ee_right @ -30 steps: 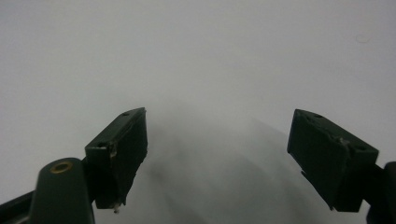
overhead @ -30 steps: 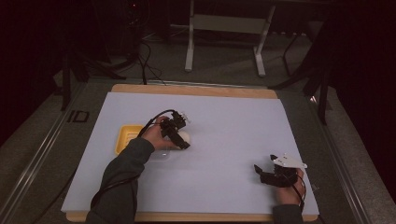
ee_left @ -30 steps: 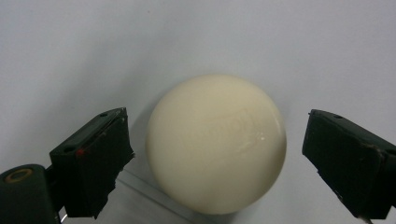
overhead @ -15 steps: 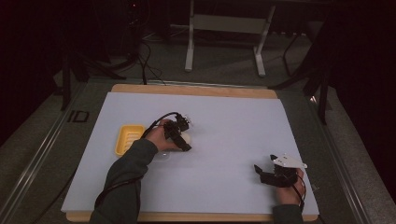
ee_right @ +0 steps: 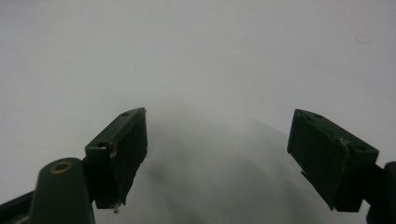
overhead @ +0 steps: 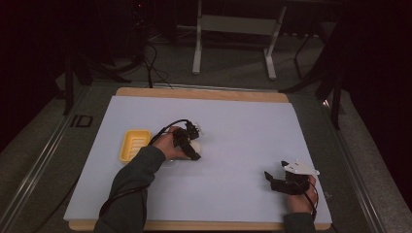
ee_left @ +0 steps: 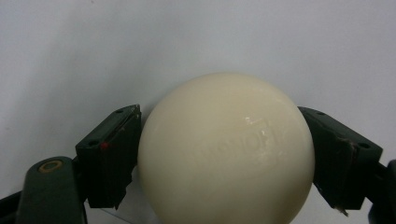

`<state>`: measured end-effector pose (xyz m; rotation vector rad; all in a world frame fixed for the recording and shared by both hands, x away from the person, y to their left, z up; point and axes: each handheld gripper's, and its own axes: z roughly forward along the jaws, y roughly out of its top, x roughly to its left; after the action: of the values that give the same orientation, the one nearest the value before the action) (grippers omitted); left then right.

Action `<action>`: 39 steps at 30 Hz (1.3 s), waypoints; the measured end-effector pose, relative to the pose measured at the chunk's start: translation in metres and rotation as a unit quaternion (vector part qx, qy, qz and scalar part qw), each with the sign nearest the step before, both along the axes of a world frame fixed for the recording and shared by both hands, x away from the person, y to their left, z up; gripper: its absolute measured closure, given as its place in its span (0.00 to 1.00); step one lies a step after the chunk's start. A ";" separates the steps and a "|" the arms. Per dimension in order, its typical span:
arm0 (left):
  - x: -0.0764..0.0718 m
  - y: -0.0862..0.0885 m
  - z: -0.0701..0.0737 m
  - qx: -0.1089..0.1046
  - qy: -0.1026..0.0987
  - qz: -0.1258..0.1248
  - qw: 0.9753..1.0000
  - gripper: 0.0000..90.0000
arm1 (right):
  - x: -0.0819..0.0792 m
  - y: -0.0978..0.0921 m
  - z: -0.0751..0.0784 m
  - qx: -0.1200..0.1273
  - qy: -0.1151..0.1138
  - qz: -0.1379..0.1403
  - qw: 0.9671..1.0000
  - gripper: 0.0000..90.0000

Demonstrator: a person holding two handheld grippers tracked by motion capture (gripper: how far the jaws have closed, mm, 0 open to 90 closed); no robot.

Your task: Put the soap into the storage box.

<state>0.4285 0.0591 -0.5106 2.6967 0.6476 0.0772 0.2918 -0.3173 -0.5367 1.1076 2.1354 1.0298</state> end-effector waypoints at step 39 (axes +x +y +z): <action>-0.011 0.000 0.027 0.082 0.013 -0.049 0.995 0.27 | 0.000 0.000 0.000 0.000 0.000 0.001 1.000 0.22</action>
<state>0.4176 0.0593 -0.4837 2.8869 0.5354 0.0733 0.2918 -0.3172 -0.5367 1.1057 2.1361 1.0298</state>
